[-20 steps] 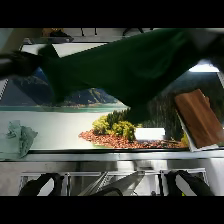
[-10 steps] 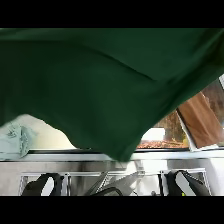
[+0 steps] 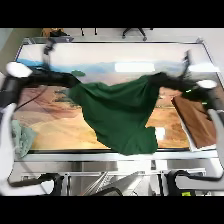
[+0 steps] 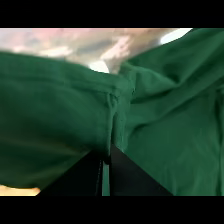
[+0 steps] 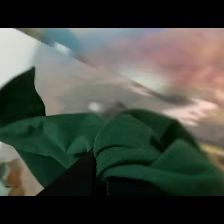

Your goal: Fold the shirts.

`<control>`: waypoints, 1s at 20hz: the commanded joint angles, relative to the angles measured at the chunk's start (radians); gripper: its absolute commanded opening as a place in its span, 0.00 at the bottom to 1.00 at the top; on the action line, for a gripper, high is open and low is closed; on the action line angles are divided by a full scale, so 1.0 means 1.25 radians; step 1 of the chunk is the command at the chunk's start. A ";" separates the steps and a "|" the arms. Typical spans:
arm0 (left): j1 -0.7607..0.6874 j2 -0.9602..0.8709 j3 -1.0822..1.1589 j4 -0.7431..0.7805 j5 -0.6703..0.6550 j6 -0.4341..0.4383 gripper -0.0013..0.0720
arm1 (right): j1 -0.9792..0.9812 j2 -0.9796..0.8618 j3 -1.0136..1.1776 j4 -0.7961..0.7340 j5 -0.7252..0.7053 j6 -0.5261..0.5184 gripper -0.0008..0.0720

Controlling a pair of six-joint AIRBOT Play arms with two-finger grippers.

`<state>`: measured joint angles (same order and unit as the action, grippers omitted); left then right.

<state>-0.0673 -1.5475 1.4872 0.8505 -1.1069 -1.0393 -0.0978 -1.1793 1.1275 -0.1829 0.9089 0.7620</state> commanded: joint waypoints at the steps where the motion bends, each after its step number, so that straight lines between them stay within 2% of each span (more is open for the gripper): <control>1: 0.000 -0.268 0.146 -0.043 -0.039 -0.090 0.04 | 0.031 -0.189 0.021 0.031 -0.085 -0.072 0.04; 2: 0.013 -0.310 0.206 -0.083 -0.066 -0.094 0.04 | 0.023 -0.203 0.045 0.031 -0.078 -0.082 0.05; 3: 0.027 -0.339 0.256 -0.128 -0.093 -0.105 0.04 | 0.015 -0.204 0.062 0.026 -0.076 -0.084 0.09; 4: 0.044 -0.360 0.307 -0.176 -0.134 -0.128 0.07 | 0.000 -0.200 0.082 0.017 -0.061 -0.084 0.44; 5: 0.057 -0.368 0.344 -0.203 -0.168 -0.163 0.67 | -0.023 -0.192 0.096 0.008 -0.022 -0.083 0.65; 6: 0.070 -0.369 0.372 -0.194 -0.197 -0.223 0.96 | -0.050 -0.181 0.105 0.000 0.026 -0.073 0.65; 8: 0.096 -0.369 0.433 -0.193 -0.300 -0.281 0.96 | -0.124 -0.151 0.110 -0.041 0.111 -0.008 0.65; 10: 0.114 -0.351 0.450 -0.192 -0.409 -0.317 0.76 | -0.212 -0.113 0.110 -0.114 0.197 0.053 0.65; 12: 0.111 -0.279 0.360 -0.191 -0.452 -0.309 0.72 | -0.290 -0.076 0.110 -0.173 0.283 0.086 0.65; 13: 0.104 -0.233 0.299 -0.189 -0.450 -0.294 0.66 | -0.319 -0.060 0.110 -0.194 0.317 0.090 0.65; 14: 0.093 -0.181 0.226 -0.174 -0.435 -0.272 0.50 | -0.345 -0.042 0.110 -0.219 0.346 0.100 0.65; 15: 0.077 -0.118 0.141 -0.142 -0.409 -0.243 0.43 | -0.364 -0.027 0.109 -0.243 0.365 0.103 0.65; 17: 0.038 0.021 -0.050 -0.084 -0.332 -0.204 0.43 | -0.387 0.002 0.098 -0.291 0.382 0.104 0.65; 19: 0.003 0.172 -0.269 -0.058 -0.229 -0.194 0.43 | -0.392 0.024 0.066 -0.322 0.370 0.104 0.65; 20: -0.014 0.246 -0.387 -0.060 -0.180 -0.195 0.47 | -0.390 0.027 0.047 -0.323 0.363 0.103 0.65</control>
<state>-0.0303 -1.4765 1.3495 0.7238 -1.4902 -1.3148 -0.5598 -1.1801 1.2278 -0.5194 1.3392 0.8791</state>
